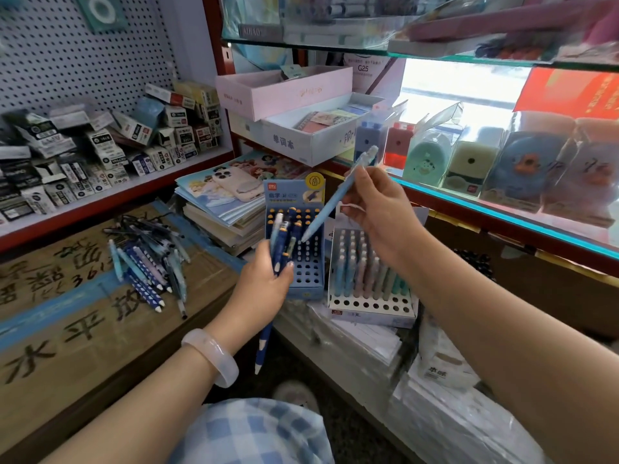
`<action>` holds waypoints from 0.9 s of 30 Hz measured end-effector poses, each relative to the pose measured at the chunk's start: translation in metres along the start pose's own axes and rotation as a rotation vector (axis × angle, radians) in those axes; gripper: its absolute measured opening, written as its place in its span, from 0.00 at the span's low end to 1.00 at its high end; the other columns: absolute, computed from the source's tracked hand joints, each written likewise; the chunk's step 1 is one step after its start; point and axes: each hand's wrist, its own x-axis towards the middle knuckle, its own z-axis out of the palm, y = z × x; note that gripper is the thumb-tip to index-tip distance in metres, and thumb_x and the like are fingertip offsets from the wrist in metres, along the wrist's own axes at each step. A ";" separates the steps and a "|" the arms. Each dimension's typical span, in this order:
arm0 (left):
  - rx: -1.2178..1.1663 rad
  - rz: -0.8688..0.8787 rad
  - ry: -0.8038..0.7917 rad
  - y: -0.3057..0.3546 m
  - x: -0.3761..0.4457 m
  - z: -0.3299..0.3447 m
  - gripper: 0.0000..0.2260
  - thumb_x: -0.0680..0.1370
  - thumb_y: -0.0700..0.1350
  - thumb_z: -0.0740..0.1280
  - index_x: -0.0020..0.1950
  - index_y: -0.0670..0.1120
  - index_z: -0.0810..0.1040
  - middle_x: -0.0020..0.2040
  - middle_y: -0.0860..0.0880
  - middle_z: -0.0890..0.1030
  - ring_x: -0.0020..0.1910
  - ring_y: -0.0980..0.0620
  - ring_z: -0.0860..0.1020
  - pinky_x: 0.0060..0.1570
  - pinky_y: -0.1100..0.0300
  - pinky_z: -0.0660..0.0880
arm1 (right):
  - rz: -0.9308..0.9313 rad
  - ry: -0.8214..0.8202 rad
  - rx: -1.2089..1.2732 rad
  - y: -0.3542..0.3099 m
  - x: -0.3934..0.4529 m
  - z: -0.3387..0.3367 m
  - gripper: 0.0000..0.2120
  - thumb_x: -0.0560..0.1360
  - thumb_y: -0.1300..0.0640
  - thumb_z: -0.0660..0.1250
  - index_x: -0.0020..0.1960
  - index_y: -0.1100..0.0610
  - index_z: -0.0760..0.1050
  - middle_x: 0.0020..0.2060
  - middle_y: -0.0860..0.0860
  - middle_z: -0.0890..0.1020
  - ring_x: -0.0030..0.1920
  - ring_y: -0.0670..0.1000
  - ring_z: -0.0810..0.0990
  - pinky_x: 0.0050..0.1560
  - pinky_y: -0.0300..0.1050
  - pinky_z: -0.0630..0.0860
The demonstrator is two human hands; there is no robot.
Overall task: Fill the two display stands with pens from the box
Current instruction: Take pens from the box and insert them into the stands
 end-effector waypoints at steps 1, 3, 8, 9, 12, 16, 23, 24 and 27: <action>-0.006 -0.022 0.026 -0.003 0.002 -0.002 0.05 0.79 0.43 0.61 0.51 0.49 0.65 0.36 0.50 0.72 0.31 0.52 0.72 0.34 0.56 0.69 | -0.002 0.012 -0.073 0.004 0.001 -0.005 0.08 0.80 0.56 0.58 0.48 0.60 0.72 0.38 0.52 0.77 0.37 0.46 0.76 0.42 0.38 0.78; -0.009 -0.049 0.058 -0.006 0.005 -0.006 0.04 0.79 0.44 0.60 0.51 0.48 0.65 0.36 0.50 0.72 0.31 0.53 0.72 0.31 0.59 0.68 | 0.001 0.058 -0.278 0.015 0.001 -0.015 0.07 0.80 0.57 0.59 0.50 0.58 0.73 0.42 0.53 0.79 0.41 0.48 0.80 0.46 0.41 0.80; -0.015 0.016 0.136 -0.013 0.005 -0.012 0.03 0.80 0.45 0.59 0.50 0.49 0.65 0.36 0.51 0.72 0.32 0.55 0.72 0.31 0.61 0.66 | -0.026 0.135 -0.742 0.050 -0.007 -0.042 0.04 0.79 0.60 0.60 0.50 0.55 0.73 0.44 0.52 0.80 0.45 0.49 0.81 0.48 0.45 0.80; -0.016 0.037 0.168 -0.014 0.005 -0.013 0.03 0.80 0.45 0.59 0.48 0.50 0.65 0.36 0.51 0.72 0.32 0.55 0.72 0.31 0.61 0.66 | -0.037 0.137 -0.817 0.057 -0.010 -0.046 0.04 0.79 0.60 0.60 0.50 0.55 0.74 0.44 0.52 0.80 0.45 0.49 0.80 0.48 0.44 0.79; -0.042 0.084 0.232 -0.016 0.008 -0.016 0.08 0.80 0.45 0.60 0.43 0.55 0.63 0.34 0.51 0.71 0.31 0.53 0.71 0.34 0.57 0.67 | -0.051 0.139 -0.954 0.074 -0.015 -0.052 0.04 0.79 0.59 0.61 0.51 0.59 0.74 0.44 0.52 0.80 0.45 0.50 0.80 0.49 0.49 0.79; -0.026 0.098 0.231 -0.016 0.009 -0.019 0.07 0.79 0.45 0.60 0.45 0.55 0.63 0.35 0.52 0.71 0.32 0.53 0.72 0.36 0.55 0.69 | -0.049 0.087 -1.040 0.090 -0.019 -0.052 0.06 0.79 0.58 0.61 0.50 0.60 0.72 0.42 0.55 0.81 0.42 0.54 0.80 0.47 0.56 0.79; -0.002 0.079 0.229 -0.021 0.005 -0.025 0.04 0.80 0.45 0.59 0.49 0.50 0.64 0.34 0.49 0.71 0.31 0.50 0.72 0.35 0.51 0.72 | -0.026 0.029 -1.142 0.110 -0.020 -0.046 0.06 0.80 0.56 0.59 0.49 0.59 0.70 0.41 0.56 0.80 0.41 0.56 0.80 0.44 0.57 0.79; 0.002 0.076 0.230 -0.021 0.005 -0.025 0.04 0.80 0.46 0.59 0.50 0.49 0.64 0.34 0.49 0.71 0.31 0.49 0.72 0.35 0.51 0.72 | -0.036 0.030 -1.160 0.111 -0.019 -0.045 0.06 0.80 0.56 0.58 0.49 0.59 0.70 0.41 0.56 0.80 0.41 0.56 0.80 0.44 0.57 0.79; 0.009 0.063 0.236 -0.021 0.004 -0.026 0.04 0.79 0.46 0.59 0.49 0.49 0.64 0.34 0.48 0.71 0.31 0.50 0.72 0.35 0.51 0.72 | -0.063 0.024 -1.246 0.110 -0.017 -0.044 0.07 0.81 0.56 0.57 0.51 0.59 0.70 0.41 0.56 0.80 0.41 0.56 0.79 0.43 0.55 0.78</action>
